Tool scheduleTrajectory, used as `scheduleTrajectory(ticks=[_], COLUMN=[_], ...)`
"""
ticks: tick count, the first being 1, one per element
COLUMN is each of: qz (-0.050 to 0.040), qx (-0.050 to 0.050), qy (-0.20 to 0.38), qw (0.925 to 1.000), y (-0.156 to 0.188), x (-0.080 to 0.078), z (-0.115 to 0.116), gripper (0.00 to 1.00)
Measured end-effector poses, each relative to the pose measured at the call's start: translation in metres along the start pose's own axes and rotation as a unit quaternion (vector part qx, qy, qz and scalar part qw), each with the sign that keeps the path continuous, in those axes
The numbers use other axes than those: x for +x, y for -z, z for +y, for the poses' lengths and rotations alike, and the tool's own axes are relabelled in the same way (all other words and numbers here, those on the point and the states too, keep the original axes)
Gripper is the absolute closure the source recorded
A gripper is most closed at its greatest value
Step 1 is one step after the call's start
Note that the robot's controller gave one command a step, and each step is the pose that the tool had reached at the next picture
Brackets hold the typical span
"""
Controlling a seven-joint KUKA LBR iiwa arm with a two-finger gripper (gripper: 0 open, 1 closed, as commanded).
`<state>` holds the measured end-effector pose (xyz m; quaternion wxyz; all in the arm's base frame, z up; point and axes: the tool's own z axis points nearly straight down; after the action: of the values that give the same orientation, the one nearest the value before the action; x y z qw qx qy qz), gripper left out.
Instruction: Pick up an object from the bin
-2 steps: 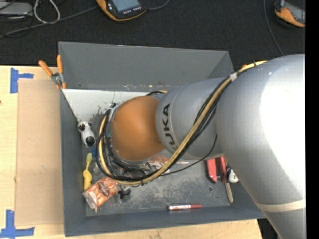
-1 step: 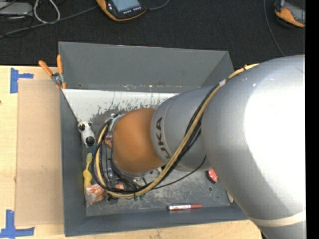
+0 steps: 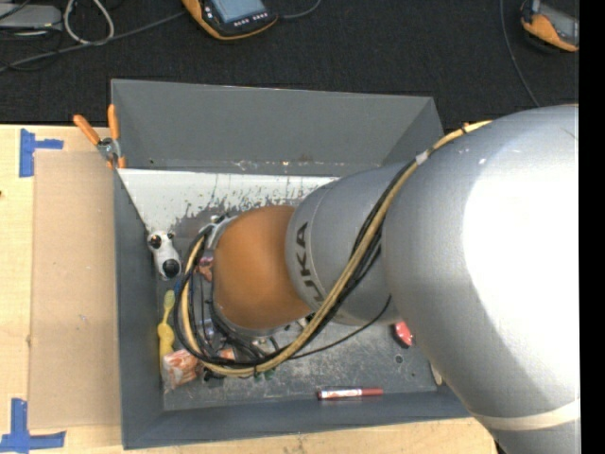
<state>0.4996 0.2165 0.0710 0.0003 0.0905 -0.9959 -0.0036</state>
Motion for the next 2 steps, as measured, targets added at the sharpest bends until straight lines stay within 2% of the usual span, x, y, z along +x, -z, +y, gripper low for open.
scheduleTrajectory(ticks=[1, 2], qz=[0.0023, 0.0023], qx=[0.0, 0.0], qy=[-0.011, -0.011], qw=[0.9999, 0.9999], y=[0.0489, 0.0489], x=[-0.0061, -0.0061], z=[0.0003, 0.0003], gripper=[1.0, 1.0])
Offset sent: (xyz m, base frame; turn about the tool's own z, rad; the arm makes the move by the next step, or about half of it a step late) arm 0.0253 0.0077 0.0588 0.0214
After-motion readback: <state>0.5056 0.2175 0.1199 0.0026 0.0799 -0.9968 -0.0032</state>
